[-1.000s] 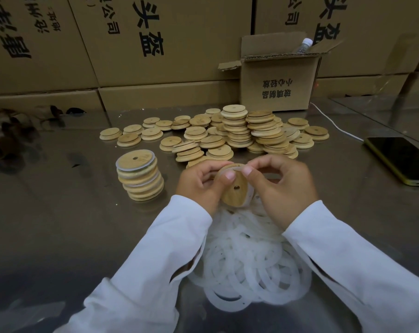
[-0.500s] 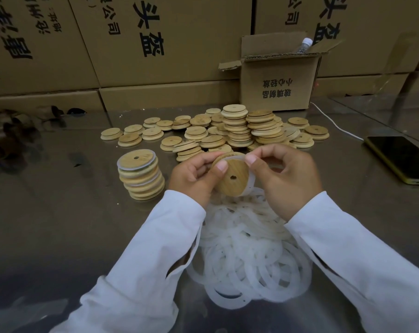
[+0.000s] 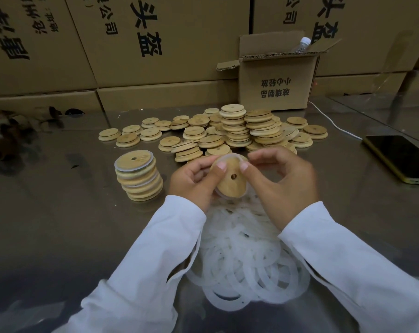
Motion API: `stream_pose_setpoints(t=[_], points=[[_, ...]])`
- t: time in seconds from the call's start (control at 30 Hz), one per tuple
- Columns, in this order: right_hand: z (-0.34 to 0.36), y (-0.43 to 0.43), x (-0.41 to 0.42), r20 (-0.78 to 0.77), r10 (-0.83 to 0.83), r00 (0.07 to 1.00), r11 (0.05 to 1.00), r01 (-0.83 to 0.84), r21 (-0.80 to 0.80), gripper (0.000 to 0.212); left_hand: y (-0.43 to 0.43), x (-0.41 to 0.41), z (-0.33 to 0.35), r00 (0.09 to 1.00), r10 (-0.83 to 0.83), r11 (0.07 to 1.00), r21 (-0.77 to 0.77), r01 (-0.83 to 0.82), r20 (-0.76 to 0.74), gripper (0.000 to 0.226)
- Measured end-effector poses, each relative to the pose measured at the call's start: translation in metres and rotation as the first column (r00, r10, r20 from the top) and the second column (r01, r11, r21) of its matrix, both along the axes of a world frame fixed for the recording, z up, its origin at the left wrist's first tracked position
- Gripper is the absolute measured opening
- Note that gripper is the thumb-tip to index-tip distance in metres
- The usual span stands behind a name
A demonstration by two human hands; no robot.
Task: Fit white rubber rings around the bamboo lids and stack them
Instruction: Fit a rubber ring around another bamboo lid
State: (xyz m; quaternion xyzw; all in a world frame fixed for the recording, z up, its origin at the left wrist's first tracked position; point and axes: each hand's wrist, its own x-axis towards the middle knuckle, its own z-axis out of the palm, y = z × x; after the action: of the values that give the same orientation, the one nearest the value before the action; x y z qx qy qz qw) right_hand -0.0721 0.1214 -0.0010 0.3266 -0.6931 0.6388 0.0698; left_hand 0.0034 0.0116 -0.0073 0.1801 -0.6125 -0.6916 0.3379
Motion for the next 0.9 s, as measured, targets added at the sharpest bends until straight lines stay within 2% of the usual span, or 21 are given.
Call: stream_pose_setpoints(t=[0.07, 0.2, 0.4, 0.6, 0.7, 0.8, 0.9], points=[[0.000, 0.000, -0.001, -0.026, -0.024, 0.999, 0.999, 0.025, 0.022, 0.004, -0.001, 0.000, 0.001, 1.000, -0.013, 1.000, 0.013, 0.013, 0.008, 0.010], [0.000, 0.001, -0.003, -0.128, -0.050, 0.990, 0.992, 0.064, 0.105, 0.010, -0.001, 0.001, 0.002, 0.998, -0.049, 0.999, 0.007, 0.049, 0.046, 0.011], [-0.001, 0.001, -0.004, -0.163, -0.019, 0.986, 0.989, 0.043, 0.142, 0.007, 0.004, 0.002, 0.002, 0.991, -0.062, 0.978, -0.190, 0.085, 0.123, 0.011], [0.002, 0.001, -0.006, -0.056, 0.018, 0.998, 0.991, -0.010, 0.135, 0.022, 0.000, 0.003, 0.003, 0.989, -0.062, 0.968, -0.235, 0.092, 0.131, 0.013], [0.003, 0.001, -0.006, 0.021, 0.030, 0.999, 0.993, -0.032, 0.110, 0.022, -0.002, 0.003, 0.003, 0.989, -0.070, 0.967, -0.236, 0.099, 0.128, 0.012], [0.006, 0.001, -0.006, 0.050, 0.041, 0.998, 0.995, -0.045, 0.088, 0.023, -0.002, 0.004, 0.003, 0.990, -0.092, 0.976, -0.187, 0.111, 0.105, 0.012], [0.010, 0.002, -0.006, 0.067, 0.083, 0.994, 0.994, -0.088, 0.070, 0.021, -0.004, 0.005, 0.003, 0.987, -0.137, 0.981, -0.124, 0.147, 0.084, 0.032]])
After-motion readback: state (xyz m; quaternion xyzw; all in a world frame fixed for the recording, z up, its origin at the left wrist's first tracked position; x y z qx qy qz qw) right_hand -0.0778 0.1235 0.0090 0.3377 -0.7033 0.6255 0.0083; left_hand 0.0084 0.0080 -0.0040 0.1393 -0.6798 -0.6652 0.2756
